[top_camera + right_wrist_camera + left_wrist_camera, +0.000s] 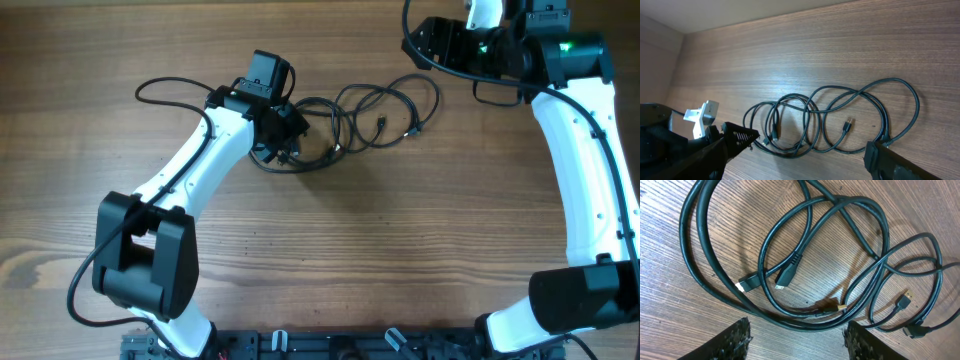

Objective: Untangle cables

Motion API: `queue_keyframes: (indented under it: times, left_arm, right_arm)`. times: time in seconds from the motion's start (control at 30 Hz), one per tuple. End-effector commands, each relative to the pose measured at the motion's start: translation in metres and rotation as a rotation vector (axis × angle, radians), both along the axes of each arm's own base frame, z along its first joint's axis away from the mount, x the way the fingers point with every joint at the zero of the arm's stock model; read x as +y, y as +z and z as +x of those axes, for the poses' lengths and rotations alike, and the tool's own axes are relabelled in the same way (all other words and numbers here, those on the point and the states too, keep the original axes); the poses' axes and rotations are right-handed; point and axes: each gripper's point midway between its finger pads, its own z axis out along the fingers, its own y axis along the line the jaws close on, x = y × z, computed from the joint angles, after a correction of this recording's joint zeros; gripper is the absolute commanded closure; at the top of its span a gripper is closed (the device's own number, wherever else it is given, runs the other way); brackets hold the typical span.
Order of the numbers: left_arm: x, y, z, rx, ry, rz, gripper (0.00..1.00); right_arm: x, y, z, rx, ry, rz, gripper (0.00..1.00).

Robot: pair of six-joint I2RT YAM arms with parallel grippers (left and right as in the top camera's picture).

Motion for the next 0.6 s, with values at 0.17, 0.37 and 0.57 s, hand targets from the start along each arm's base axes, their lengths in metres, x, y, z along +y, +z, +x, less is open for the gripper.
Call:
queue_keyframes:
  times: [0.17, 0.37, 0.57]
  left_arm:
    - [0.0025, -0.0098, -0.0016, 0.017, 0.018, 0.025, 0.37]
    - [0.0028, -0.0101, -0.0023, 0.021, 0.022, 0.025, 0.37]
    - [0.0031, -0.0167, -0.0031, 0.037, 0.025, 0.030, 0.37]
  right_arm:
    - [-0.0021, -0.0089, 0.0030, 0.018, -0.015, -0.012, 0.10]
    - [-0.0027, -0.0092, 0.0034, 0.017, -0.018, -0.015, 0.10]
    - [-0.0032, -0.0094, 0.0036, 0.016, -0.019, -0.019, 0.10]
